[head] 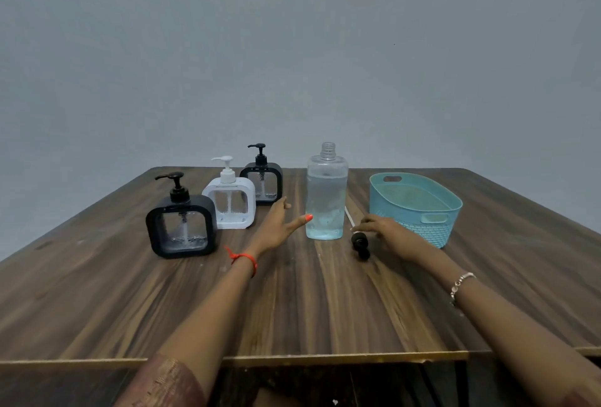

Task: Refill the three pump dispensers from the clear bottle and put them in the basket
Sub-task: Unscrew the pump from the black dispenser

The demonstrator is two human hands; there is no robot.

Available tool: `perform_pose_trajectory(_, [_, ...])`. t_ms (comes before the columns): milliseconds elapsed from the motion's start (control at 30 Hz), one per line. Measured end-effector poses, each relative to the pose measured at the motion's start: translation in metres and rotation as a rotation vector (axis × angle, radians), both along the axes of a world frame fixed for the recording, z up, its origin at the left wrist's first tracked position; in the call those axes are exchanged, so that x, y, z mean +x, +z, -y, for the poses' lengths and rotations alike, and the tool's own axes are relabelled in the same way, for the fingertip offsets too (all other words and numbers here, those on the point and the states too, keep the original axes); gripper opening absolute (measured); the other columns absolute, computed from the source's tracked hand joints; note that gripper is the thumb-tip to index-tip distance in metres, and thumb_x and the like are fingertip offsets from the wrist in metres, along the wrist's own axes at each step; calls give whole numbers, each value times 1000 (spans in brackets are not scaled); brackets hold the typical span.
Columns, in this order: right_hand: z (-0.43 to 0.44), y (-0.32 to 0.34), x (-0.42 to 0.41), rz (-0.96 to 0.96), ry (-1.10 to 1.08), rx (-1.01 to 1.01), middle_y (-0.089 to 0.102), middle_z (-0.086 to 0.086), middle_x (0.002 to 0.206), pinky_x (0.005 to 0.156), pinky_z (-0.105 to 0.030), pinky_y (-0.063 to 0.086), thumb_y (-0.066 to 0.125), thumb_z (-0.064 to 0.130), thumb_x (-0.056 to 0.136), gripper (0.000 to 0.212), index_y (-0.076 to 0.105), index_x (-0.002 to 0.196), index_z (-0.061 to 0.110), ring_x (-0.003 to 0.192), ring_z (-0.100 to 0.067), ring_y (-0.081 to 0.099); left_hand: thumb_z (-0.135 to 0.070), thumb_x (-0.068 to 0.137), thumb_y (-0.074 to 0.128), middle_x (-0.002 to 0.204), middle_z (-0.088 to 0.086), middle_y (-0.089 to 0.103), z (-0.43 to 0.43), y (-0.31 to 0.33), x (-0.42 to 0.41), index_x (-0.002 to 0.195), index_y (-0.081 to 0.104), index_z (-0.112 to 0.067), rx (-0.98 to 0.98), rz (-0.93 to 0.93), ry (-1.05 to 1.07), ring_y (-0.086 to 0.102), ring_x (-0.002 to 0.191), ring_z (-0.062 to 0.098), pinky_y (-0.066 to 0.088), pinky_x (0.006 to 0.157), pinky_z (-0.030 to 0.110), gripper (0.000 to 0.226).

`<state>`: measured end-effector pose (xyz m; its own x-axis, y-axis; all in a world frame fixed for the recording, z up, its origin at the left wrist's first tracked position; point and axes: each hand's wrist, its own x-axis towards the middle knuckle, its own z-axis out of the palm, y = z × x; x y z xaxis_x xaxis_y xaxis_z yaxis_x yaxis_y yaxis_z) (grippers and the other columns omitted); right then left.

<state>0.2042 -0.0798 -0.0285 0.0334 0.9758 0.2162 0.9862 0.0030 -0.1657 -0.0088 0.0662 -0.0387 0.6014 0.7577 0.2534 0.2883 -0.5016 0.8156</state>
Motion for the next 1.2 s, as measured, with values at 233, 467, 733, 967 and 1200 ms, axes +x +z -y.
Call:
perform_pose_trajectory(233, [-17, 54, -55, -136, 12, 228, 69, -18, 92, 70, -20, 41, 43, -19, 76, 39, 68, 102, -2, 87, -30, 64, -30, 85, 66, 113, 10, 63, 3, 25, -29, 128, 52, -4, 64, 176, 41, 59, 105, 19, 46, 92, 28, 52])
perform_pose_trajectory(467, [-78, 91, -167, -324, 202, 345, 71, -15, 92, 77, -26, 45, 57, 0, 82, 24, 69, 101, 4, 85, -23, 63, -12, 79, 71, 65, -4, 57, -2, 38, -98, 79, 65, -13, 388, 506, 392, 51, 57, 1, 39, 56, 11, 6])
perform_pose_trajectory(733, [-156, 73, -250, -676, 181, 126, 60, -12, 108, 81, -28, 43, 72, 19, 79, 40, 59, 111, -1, 97, -20, 57, -13, 69, 79, 117, 9, 45, -34, 13, -169, 118, 45, -4, 415, 386, 680, 43, 111, 27, 37, 94, 31, 60])
perform_pose_trajectory(967, [-181, 52, -275, -766, 96, 154, 65, -14, 80, 79, -41, 44, 73, 23, 78, 33, 64, 87, -8, 80, -27, 58, -16, 74, 77, 151, 11, 28, -63, -6, -181, 146, 12, -5, -155, 312, 430, 31, 136, 23, 28, 105, 27, 98])
perform_pose_trajectory(1200, [-173, 58, -255, -703, 138, 146, 53, -10, 60, 63, -32, 33, 71, 24, 79, 32, 57, 66, -2, 58, -16, 45, -7, 69, 79, 113, 13, 62, -65, -2, -170, 123, 49, 0, -191, 445, 369, 59, 105, 28, 47, 84, 29, 63])
